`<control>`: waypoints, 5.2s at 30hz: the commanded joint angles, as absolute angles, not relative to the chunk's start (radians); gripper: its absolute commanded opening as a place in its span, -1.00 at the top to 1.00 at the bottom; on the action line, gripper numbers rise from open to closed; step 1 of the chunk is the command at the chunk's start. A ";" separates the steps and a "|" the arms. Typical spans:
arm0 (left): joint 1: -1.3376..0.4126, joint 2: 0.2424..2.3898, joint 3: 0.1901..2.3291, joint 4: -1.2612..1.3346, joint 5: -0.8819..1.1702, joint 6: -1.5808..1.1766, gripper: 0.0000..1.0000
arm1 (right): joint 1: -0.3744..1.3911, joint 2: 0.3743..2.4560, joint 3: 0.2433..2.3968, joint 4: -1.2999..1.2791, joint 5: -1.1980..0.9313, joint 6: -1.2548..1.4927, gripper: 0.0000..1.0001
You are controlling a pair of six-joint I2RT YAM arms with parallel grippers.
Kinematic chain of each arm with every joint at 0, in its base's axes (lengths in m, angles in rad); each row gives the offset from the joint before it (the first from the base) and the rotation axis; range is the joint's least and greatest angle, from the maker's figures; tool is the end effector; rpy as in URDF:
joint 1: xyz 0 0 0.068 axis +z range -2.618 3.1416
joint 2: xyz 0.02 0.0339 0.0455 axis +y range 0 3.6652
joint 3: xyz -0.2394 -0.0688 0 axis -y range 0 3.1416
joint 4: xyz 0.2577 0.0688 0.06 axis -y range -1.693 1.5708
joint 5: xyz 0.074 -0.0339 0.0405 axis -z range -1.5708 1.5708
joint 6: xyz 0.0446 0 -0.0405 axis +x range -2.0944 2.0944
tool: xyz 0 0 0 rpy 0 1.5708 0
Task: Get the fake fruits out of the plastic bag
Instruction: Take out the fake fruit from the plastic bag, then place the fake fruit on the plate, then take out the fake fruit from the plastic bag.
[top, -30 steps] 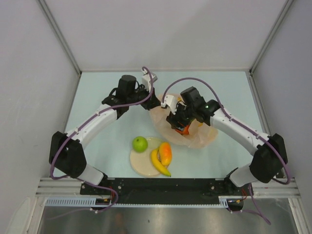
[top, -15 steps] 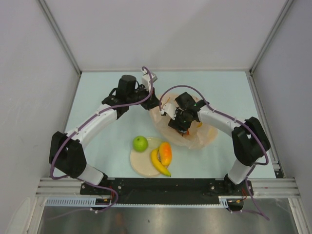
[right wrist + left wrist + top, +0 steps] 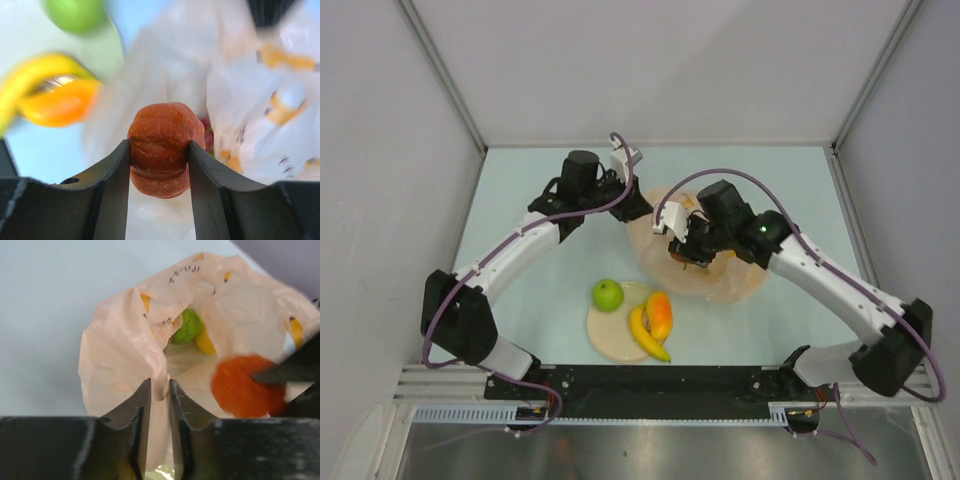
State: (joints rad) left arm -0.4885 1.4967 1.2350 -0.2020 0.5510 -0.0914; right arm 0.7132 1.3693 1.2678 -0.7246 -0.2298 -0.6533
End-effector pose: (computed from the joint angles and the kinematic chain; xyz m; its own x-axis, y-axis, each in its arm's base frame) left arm 0.3130 -0.1928 0.2934 -0.4675 0.1604 -0.8693 0.7739 0.5495 -0.3148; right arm 0.2309 0.2132 0.2953 0.0166 -0.7682 -0.6400 -0.9366 0.2121 -0.2789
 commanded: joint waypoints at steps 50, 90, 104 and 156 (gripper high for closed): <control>-0.189 0.917 1.154 -0.351 0.564 -0.089 -0.97 | 1.048 1.793 1.535 -0.811 -0.604 -0.241 -0.52; -0.813 1.416 1.226 -0.360 0.251 0.435 -0.58 | 0.422 1.585 1.312 -0.951 -0.261 -0.540 0.16; -0.811 1.474 1.249 -0.322 0.244 0.332 0.99 | 0.302 1.214 0.992 -0.980 -0.126 -0.862 0.23; -0.615 1.433 1.486 -0.354 0.334 0.112 0.15 | 0.501 1.223 1.304 -0.975 -0.397 -0.910 0.32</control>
